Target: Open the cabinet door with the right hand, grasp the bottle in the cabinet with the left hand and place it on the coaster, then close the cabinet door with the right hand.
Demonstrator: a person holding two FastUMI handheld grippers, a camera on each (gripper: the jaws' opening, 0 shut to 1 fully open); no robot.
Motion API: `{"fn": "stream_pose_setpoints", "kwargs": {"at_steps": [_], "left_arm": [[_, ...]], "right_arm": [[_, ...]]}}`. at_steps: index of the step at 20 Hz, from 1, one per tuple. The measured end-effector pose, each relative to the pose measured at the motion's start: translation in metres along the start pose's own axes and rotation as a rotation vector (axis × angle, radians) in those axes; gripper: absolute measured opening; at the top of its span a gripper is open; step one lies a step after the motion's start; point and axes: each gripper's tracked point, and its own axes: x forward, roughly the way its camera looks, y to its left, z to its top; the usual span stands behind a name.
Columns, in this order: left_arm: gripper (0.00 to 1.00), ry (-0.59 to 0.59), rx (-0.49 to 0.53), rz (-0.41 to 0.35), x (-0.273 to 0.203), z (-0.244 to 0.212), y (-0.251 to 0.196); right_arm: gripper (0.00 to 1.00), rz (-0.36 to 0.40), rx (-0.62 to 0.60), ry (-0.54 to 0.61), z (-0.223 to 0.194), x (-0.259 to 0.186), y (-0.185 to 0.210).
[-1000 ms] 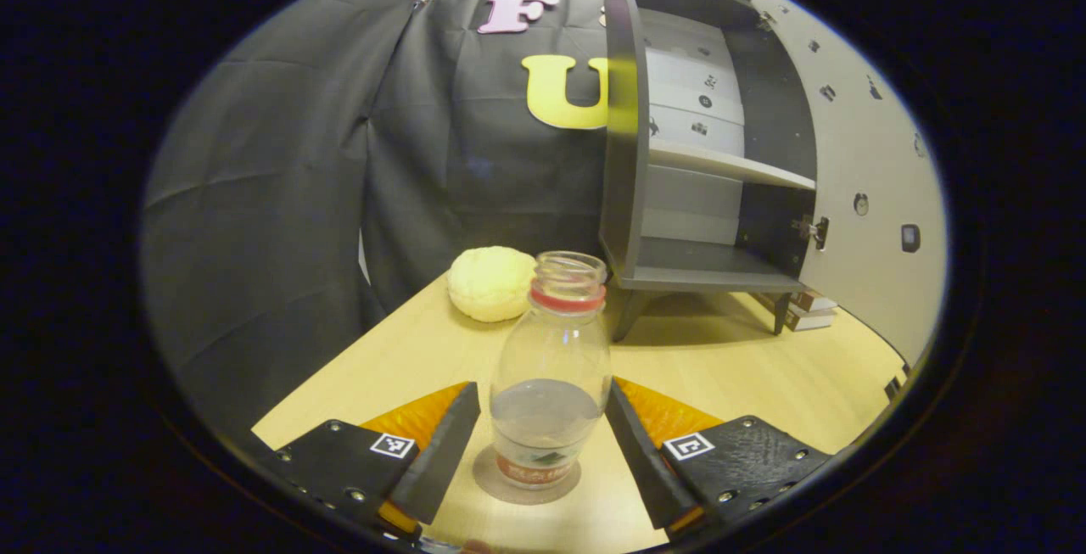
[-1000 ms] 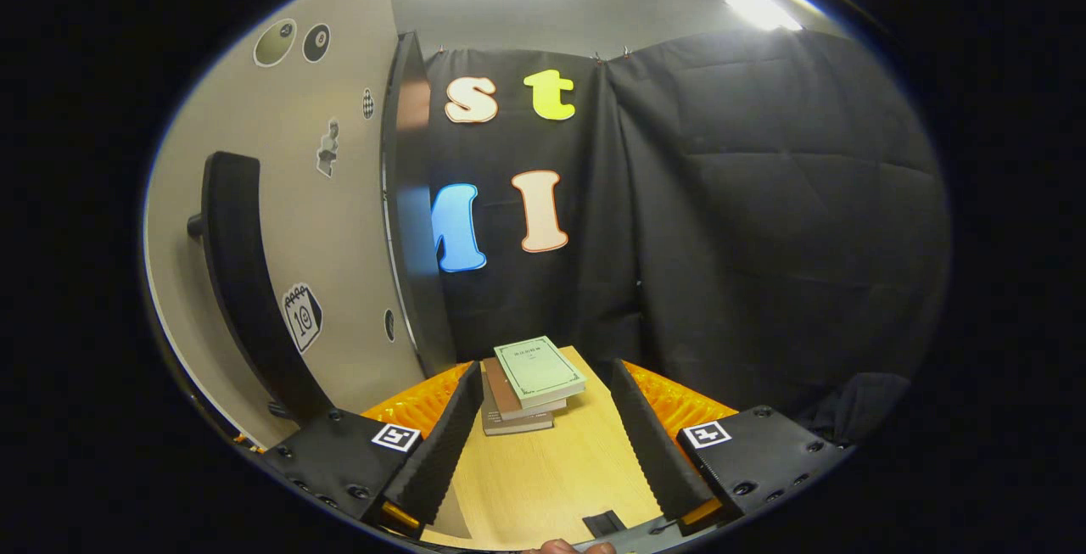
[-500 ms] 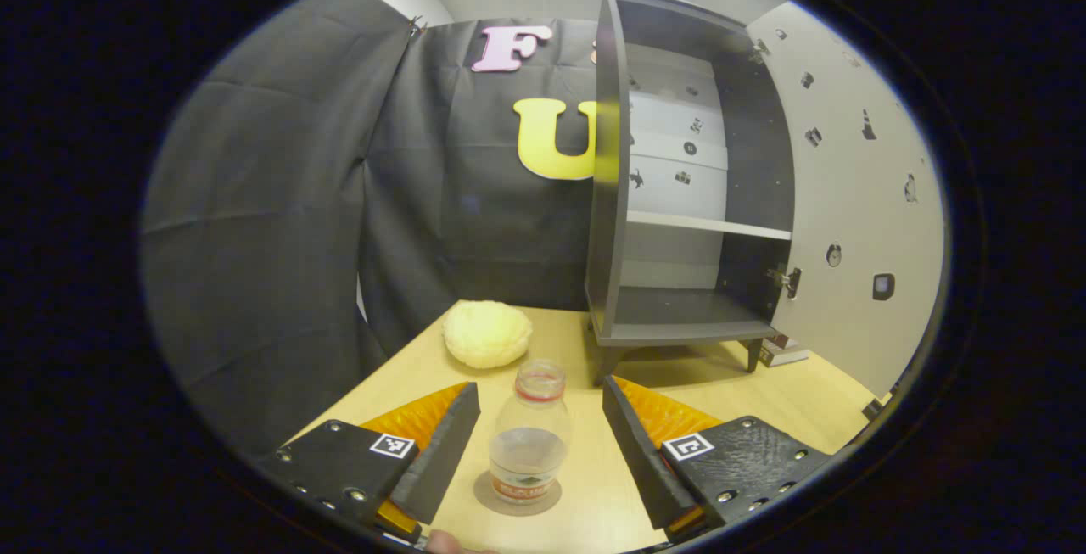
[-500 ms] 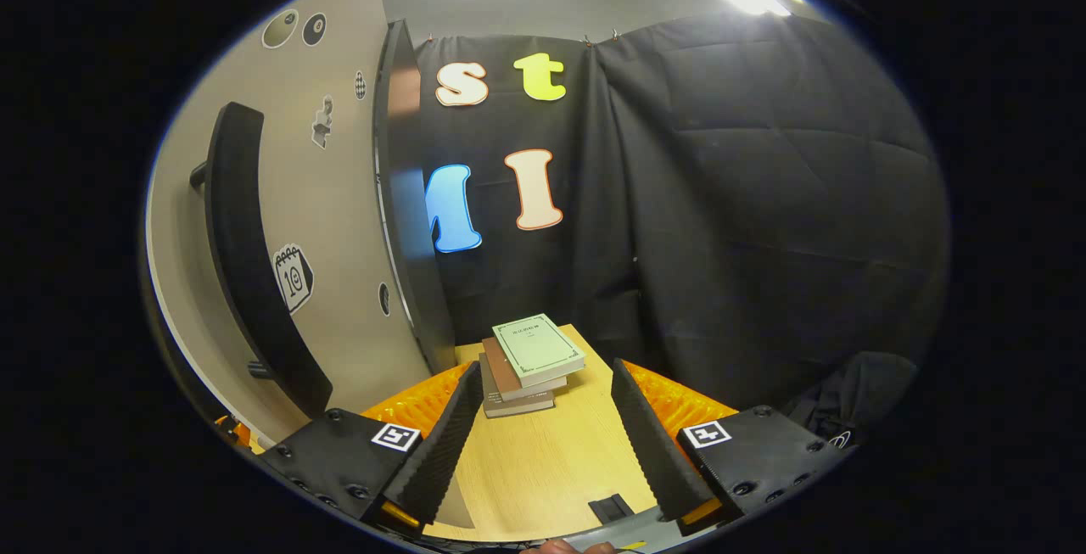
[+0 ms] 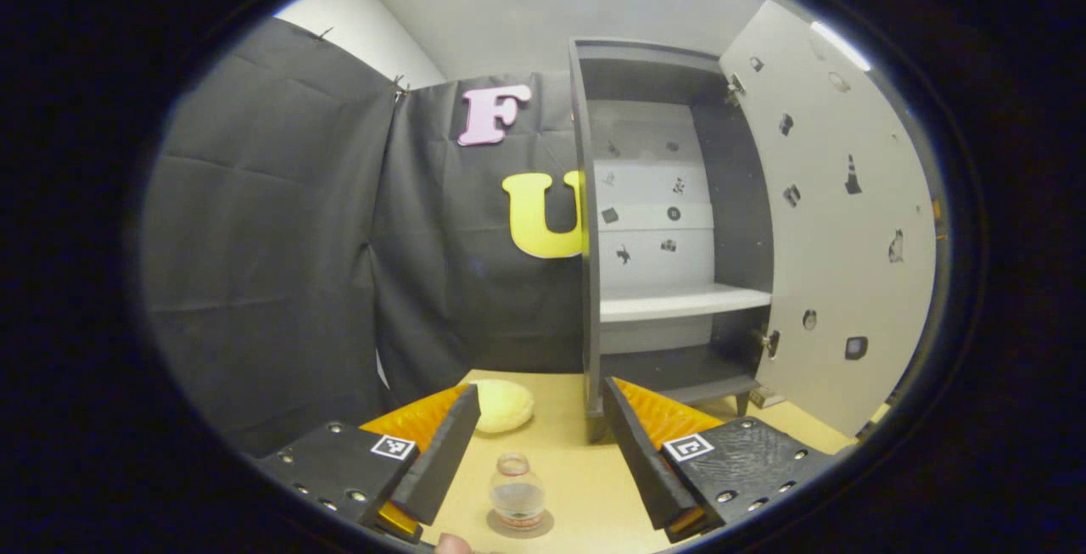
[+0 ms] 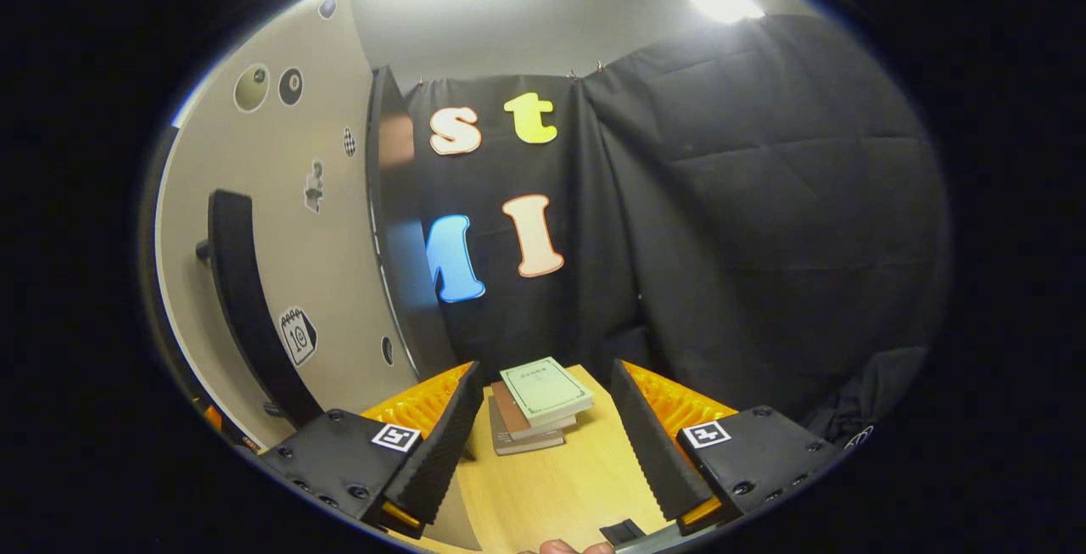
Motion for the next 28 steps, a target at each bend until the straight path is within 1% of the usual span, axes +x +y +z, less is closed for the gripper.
{"fn": "stream_pose_setpoints", "kwargs": {"at_steps": [1, 4, 5, 6, 8, 9, 11, 12, 13, 15, 17, 18, 19, 22, 26, 27, 28], "left_arm": [[0.90, 0.001, -0.014, 0.001, -0.002, 0.006, -0.013], [0.90, -0.009, -0.074, -0.020, -0.009, 0.037, -0.052], [0.88, -0.010, -0.077, -0.024, -0.011, 0.042, -0.061], [0.90, -0.009, -0.061, -0.019, -0.016, 0.048, -0.071], [0.90, 0.004, -0.018, -0.022, -0.028, 0.049, -0.092], [0.87, 0.015, 0.003, -0.029, -0.034, 0.047, -0.103], [0.87, 0.028, 0.035, -0.034, -0.052, 0.048, -0.121], [0.90, 0.036, 0.042, -0.035, -0.061, 0.048, -0.128], [0.87, 0.048, 0.041, -0.042, -0.067, 0.046, -0.135], [0.87, 0.068, 0.028, -0.065, -0.077, 0.045, -0.148], [0.90, 0.070, 0.008, -0.088, -0.082, 0.049, -0.155], [0.90, 0.069, 0.006, -0.094, -0.081, 0.050, -0.157], [0.87, 0.066, 0.008, -0.092, -0.082, 0.052, -0.153], [0.88, 0.048, -0.003, -0.083, -0.071, 0.057, -0.143], [0.88, 0.067, -0.028, -0.086, -0.059, 0.053, -0.121], [0.90, 0.075, -0.030, -0.077, -0.056, 0.051, -0.111], [0.87, 0.085, -0.034, -0.072, -0.054, 0.048, -0.101]], "right_arm": [[0.96, 0.013, -0.012, 0.003, 0.002, 0.000, -0.001], [0.96, 0.060, -0.055, -0.004, 0.014, -0.002, -0.002], [0.96, 0.079, -0.059, 0.003, 0.015, -0.003, 0.000], [0.96, 0.111, -0.059, 0.015, 0.015, -0.004, 0.005], [0.96, 0.164, -0.049, 0.025, 0.018, -0.006, 0.012], [0.96, 0.192, -0.045, 0.017, 0.022, -0.007, 0.016], [0.96, 0.244, -0.035, 0.004, 0.027, -0.008, 0.021], [0.96, 0.278, -0.030, 0.007, 0.029, -0.008, 0.026], [0.96, 0.303, -0.028, 0.007, 0.030, -0.009, 0.030], [0.96, 0.330, -0.033, -0.003, 0.033, -0.009, 0.035], [0.96, 0.347, -0.049, -0.003, 0.033, -0.010, 0.043], [0.96, 0.357, -0.062, -0.003, 0.033, -0.012, 0.048], [0.96, 0.368, -0.075, -0.006, 0.033, -0.014, 0.055], [0.96, 0.376, -0.095, -0.014, 0.033, -0.019, 0.068], [0.95, 0.309, -0.113, -0.028, 0.045, -0.024, 0.068], [0.95, 0.301, -0.119, -0.027, 0.047, -0.026, 0.070], [0.89, 0.290, -0.124, -0.028, 0.049, -0.030, 0.072]]}}
